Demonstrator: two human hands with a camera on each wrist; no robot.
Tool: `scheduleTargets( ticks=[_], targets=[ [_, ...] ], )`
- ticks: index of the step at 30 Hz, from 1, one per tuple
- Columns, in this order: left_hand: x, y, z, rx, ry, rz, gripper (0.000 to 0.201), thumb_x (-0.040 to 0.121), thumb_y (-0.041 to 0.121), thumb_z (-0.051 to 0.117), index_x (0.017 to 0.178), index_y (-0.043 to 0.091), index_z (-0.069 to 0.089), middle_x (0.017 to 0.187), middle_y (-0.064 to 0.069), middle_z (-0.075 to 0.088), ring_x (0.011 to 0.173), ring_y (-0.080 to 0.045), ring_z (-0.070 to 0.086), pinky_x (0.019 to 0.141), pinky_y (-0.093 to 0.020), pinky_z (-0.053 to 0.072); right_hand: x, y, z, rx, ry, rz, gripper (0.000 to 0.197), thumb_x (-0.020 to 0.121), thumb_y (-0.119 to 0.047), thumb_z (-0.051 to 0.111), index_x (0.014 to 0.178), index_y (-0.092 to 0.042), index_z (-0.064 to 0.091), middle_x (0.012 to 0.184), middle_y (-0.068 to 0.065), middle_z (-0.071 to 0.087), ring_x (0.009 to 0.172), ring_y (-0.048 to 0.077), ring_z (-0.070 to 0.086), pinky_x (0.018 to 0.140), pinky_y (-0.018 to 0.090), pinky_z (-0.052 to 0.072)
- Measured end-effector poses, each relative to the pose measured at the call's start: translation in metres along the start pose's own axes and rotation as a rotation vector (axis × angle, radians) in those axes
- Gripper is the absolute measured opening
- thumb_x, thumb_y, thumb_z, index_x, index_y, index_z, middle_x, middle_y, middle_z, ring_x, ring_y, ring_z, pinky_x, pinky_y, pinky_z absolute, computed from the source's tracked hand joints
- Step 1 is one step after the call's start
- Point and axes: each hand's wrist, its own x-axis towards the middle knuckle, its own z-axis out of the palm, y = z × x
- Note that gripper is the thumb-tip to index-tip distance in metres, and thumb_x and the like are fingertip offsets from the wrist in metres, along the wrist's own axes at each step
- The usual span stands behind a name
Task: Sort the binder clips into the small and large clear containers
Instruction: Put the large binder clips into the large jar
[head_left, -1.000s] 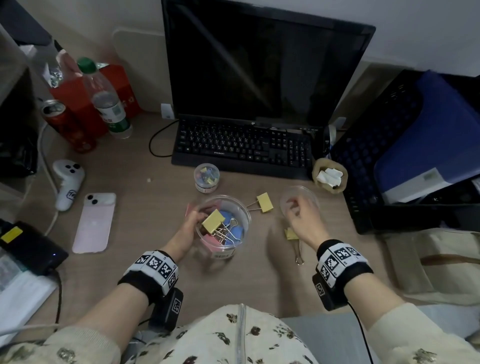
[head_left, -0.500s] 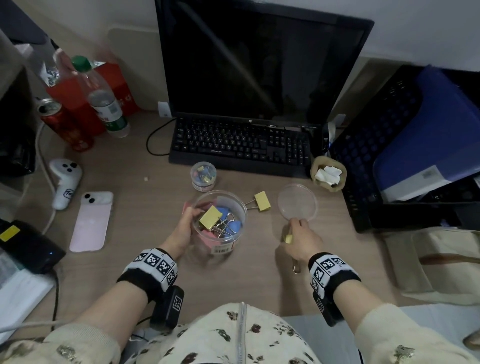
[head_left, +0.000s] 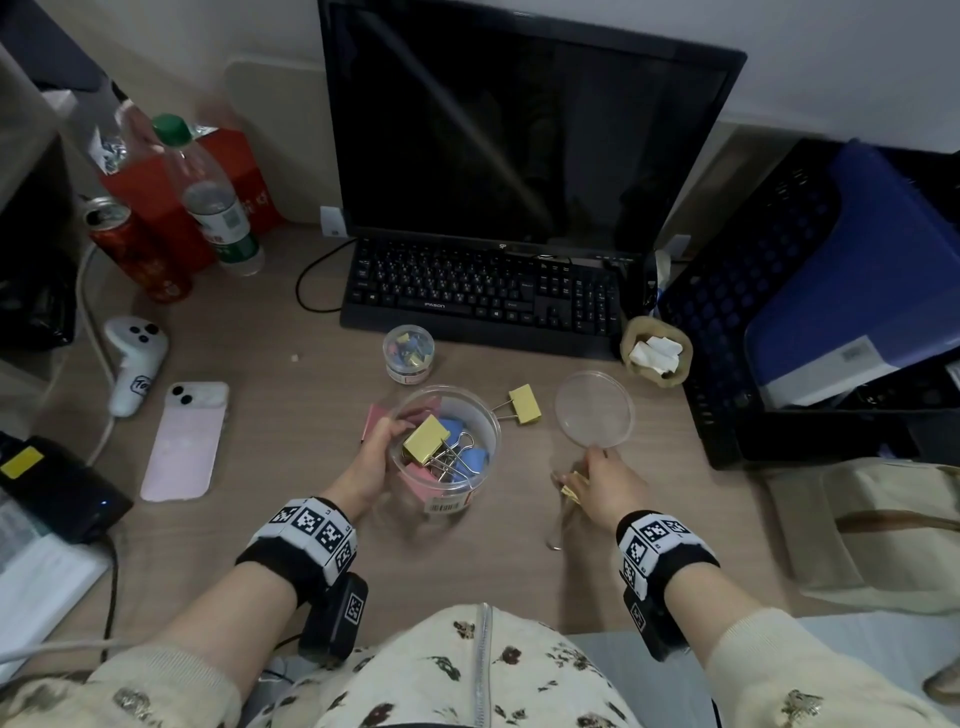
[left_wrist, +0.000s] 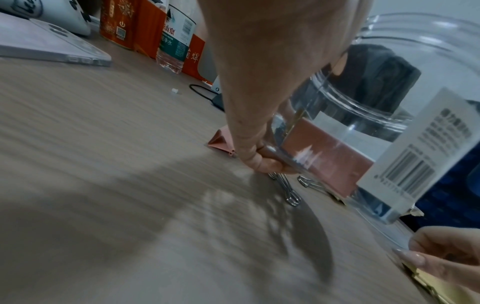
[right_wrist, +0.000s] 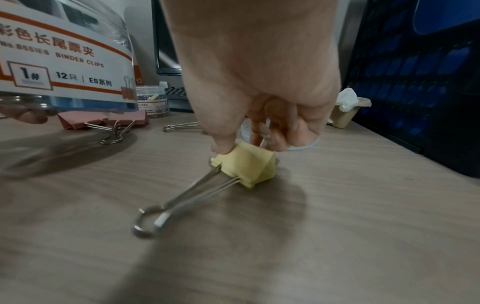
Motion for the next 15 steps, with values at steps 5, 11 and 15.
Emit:
scheduleTargets(
  ticks=[5,11,15],
  targets=[
    [-0.001,-0.001,0.002,0.038,-0.024,0.003,0.067,0.072,0.029,0.042,0.130,-0.005,0.049,0.118,-0.016,0.060,0.100,-0.024,0.059,0.087,-0.034,0.050,-0.005,0.002,0.000,-0.042,-0.017,0.042,0.051,0.094,-0.060,0.039,0.106,-0.015,0.059,0.114,0.004,0.064,0.103,0.026,0.062,0.080,0.034,0.049],
    [0.001,-0.001,-0.002,0.060,0.015,-0.009,0.069,0.075,0.028,0.042,0.132,-0.009,0.048,0.123,-0.021,0.060,0.110,-0.032,0.056,0.096,-0.043,0.046,-0.006,0.005,-0.004,0.216,0.013,-0.103,0.050,0.085,-0.060,0.054,0.116,-0.020,0.053,0.118,-0.004,0.046,0.110,0.018,0.056,0.090,0.034,0.046],
    [-0.001,-0.001,-0.002,0.064,0.025,-0.008,0.068,0.075,0.029,0.042,0.132,-0.008,0.049,0.127,-0.022,0.059,0.113,-0.034,0.055,0.105,-0.051,0.039,-0.012,0.015,0.000,0.256,-0.162,-0.190,0.078,0.054,-0.057,0.082,0.117,-0.023,0.050,0.115,-0.009,0.035,0.104,0.011,0.052,0.094,0.031,0.044]
  ],
)
